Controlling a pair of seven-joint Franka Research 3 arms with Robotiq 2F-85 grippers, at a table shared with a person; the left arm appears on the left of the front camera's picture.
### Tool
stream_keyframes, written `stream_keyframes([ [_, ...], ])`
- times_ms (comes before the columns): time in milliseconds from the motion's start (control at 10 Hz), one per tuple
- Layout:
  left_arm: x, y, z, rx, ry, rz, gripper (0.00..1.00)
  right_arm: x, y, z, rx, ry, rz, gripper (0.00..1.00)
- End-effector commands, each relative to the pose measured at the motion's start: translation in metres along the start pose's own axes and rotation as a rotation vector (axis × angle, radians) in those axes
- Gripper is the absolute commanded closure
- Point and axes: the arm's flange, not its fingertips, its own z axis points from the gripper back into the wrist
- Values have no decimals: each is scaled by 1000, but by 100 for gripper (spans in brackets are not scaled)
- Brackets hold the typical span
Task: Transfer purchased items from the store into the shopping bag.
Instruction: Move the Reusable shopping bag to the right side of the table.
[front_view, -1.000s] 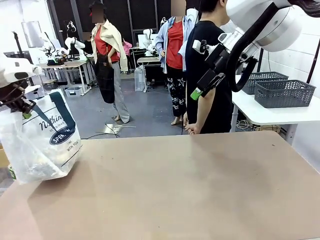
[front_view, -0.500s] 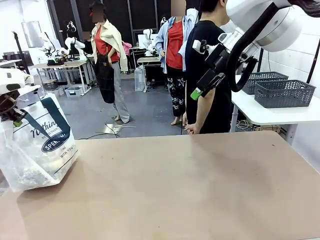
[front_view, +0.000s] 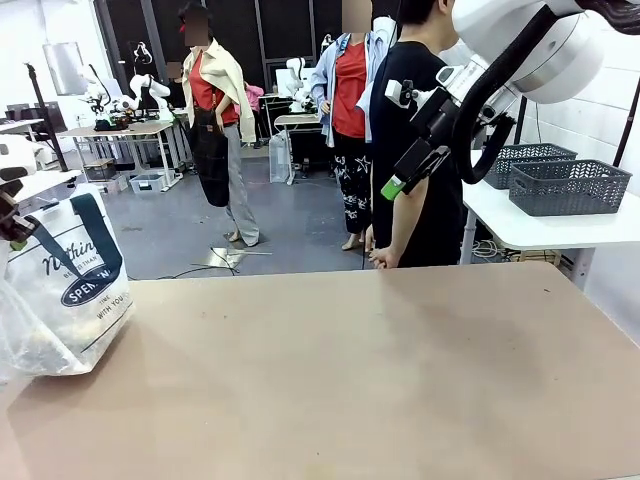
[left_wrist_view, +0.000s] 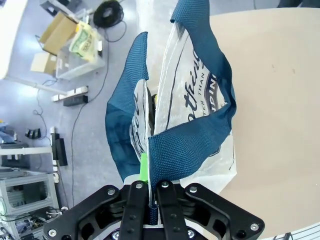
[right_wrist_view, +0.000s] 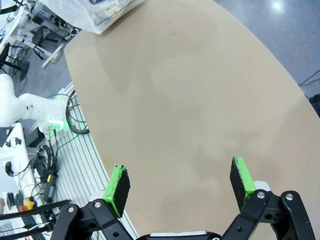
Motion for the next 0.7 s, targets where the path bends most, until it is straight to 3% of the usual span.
stream_keyframes([
  [0,-3,-8,-8,27,-8,15,100,1,2,0,14,-6,-18,0],
  [300,-13,-24,-27,-9,67,43,100,1,2,0,14,-6,-18,0],
  [600,-9,-12,-18,-18,36,10,100,1,2,0,14,-6,-18,0],
])
